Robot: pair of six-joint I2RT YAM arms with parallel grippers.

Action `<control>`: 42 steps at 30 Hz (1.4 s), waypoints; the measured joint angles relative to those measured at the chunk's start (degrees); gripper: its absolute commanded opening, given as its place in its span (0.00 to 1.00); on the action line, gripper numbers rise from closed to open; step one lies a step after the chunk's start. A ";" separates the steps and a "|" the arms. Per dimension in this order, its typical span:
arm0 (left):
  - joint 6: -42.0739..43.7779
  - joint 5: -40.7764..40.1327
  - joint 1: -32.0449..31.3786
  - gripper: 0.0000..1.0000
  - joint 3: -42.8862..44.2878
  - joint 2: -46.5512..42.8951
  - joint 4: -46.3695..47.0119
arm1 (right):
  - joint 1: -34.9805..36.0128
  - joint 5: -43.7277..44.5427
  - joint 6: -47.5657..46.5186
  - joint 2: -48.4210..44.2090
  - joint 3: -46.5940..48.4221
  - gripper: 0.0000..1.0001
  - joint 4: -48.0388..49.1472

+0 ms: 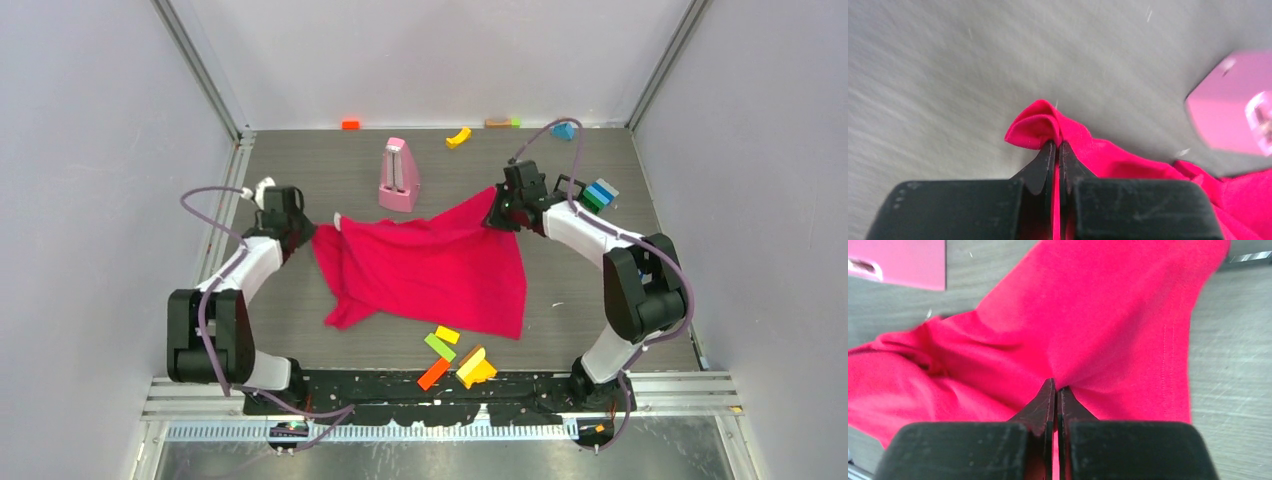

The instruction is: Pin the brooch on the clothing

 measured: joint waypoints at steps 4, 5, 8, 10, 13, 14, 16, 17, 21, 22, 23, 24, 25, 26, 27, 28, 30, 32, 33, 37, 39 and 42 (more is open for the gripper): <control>2.97 0.00 5.20 0.00 9.38 3.02 0.28 | -1.79 1.11 -1.18 1.60 5.60 0.12 -1.18; 3.69 0.02 5.90 0.00 11.93 4.00 0.35 | -2.01 1.60 -1.55 2.23 7.08 0.19 -1.62; 6.03 0.50 6.88 0.33 18.86 6.82 0.20 | -2.45 2.99 -2.40 3.87 10.49 0.54 -2.86; 7.96 1.09 6.95 0.61 23.39 9.05 -0.24 | -2.60 3.76 -3.15 4.42 12.17 0.66 -3.87; 9.05 2.29 6.97 0.78 27.91 11.52 -1.99 | -2.69 4.74 -4.52 4.46 13.27 0.75 -5.09; 9.20 3.10 6.99 0.86 28.79 11.89 -2.93 | -2.78 5.14 -4.79 4.42 13.33 0.76 -5.49; 9.53 4.44 6.99 0.90 29.40 11.89 -5.09 | -3.13 6.32 -5.42 4.24 13.27 0.76 -6.93; 9.51 5.09 6.99 0.91 29.75 11.89 -6.25 | -3.23 6.73 -5.64 3.93 13.03 0.77 -7.41; 9.79 10.51 7.08 0.93 32.28 11.56 -13.49 | -5.73 8.20 -6.14 0.24 9.42 0.78 -9.14; 10.16 12.11 7.08 0.93 32.89 11.30 -15.19 | -7.04 8.55 -6.23 -1.14 8.20 0.78 -9.55; 10.88 14.03 7.08 0.93 33.62 10.84 -17.18 | -8.39 8.98 -6.36 -2.34 7.15 0.78 -9.99; 11.61 15.82 7.08 0.93 34.29 10.29 -19.15 | -9.88 9.62 -6.62 -3.26 6.45 0.78 -10.47; 12.70 17.66 7.08 0.93 34.99 9.57 -21.24 | -10.93 10.21 -6.86 -3.74 6.14 0.77 -10.64; 14.03 19.28 7.04 0.93 35.60 8.68 -23.28 | -12.28 11.13 -7.30 -3.87 6.08 0.77 -10.88; 15.32 20.37 6.91 0.93 35.93 7.67 -25.00 | -13.25 11.85 -7.61 -3.87 6.08 0.74 -10.86; 16.55 20.96 6.64 0.93 36.02 6.51 -26.51 | -14.40 12.52 -7.98 -3.65 6.08 0.73 -10.95; 18.75 20.96 6.14 0.93 34.88 3.54 -27.76 | -16.11 13.51 -9.01 -2.91 6.10 0.72 -10.84; 19.93 20.87 5.57 0.93 32.83 0.96 -27.41 | -17.35 13.90 -9.92 -1.36 6.23 0.68 -10.10; 20.59 20.76 5.44 0.93 31.28 -0.66 -27.15 | -17.73 13.99 -10.40 -0.44 6.38 0.67 -9.77; 22.23 20.48 5.07 0.93 28.87 -2.51 -27.89 | -18.47 14.88 -12.46 6.27 9.20 0.63 -8.81; 22.64 20.33 5.09 0.93 28.26 -2.51 -27.82 | -18.47 15.50 -13.57 10.03 11.34 0.62 -8.26; 22.88 20.26 5.07 0.93 27.63 -2.56 -27.69 | -18.47 16.72 -15.04 13.75 13.55 0.62 -8.00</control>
